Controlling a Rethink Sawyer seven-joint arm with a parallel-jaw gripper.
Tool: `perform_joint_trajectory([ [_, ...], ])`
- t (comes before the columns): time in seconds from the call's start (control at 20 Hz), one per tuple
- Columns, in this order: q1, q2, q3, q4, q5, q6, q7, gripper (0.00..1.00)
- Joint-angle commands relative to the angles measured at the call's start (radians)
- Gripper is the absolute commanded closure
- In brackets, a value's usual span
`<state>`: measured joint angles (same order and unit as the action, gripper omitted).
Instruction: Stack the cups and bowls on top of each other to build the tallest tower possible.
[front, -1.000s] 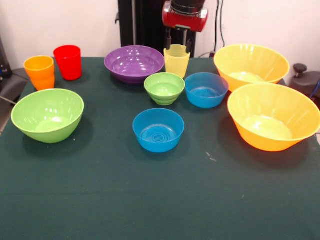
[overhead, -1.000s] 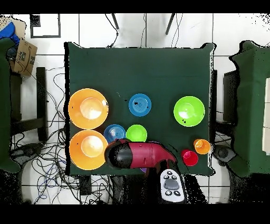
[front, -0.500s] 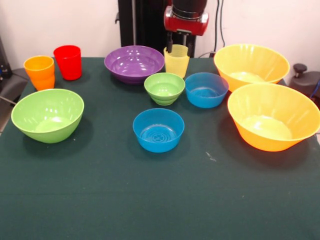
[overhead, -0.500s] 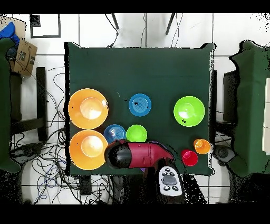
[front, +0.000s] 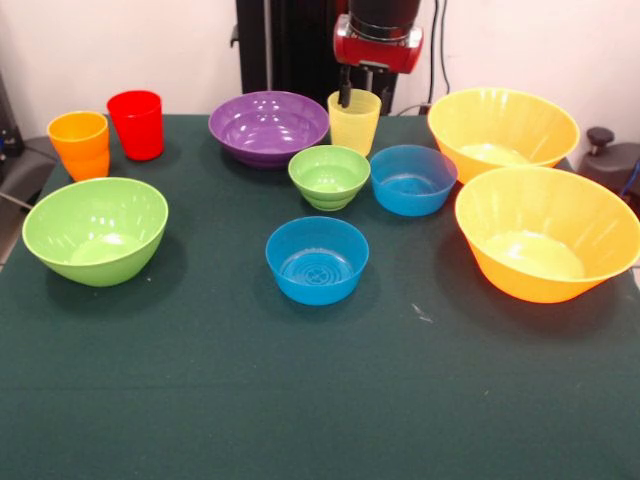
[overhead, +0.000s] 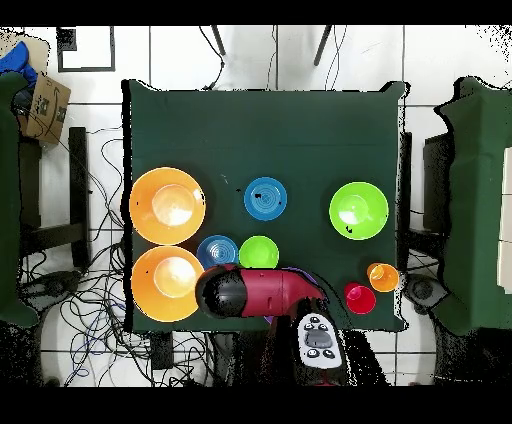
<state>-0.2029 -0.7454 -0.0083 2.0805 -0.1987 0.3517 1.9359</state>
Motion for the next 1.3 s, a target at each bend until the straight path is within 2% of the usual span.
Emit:
perform_joint_trajectory([
  [0.05, 0.021, 0.038, 0.038, -0.017, 0.033, -0.043, 0.148, 0.0],
  [0.4, 0.022, 0.057, 0.029, 0.004, 0.023, -0.082, 0.155, 0.0],
  [0.8, 0.033, 0.098, 0.002, 0.047, -0.007, -0.206, 0.175, 0.0],
  [1.05, 0.019, 0.135, -0.005, 0.074, -0.021, -0.268, 0.16, 0.0],
  [1.3, -0.015, 0.148, 0.013, 0.098, -0.021, -0.274, 0.133, 0.0],
])
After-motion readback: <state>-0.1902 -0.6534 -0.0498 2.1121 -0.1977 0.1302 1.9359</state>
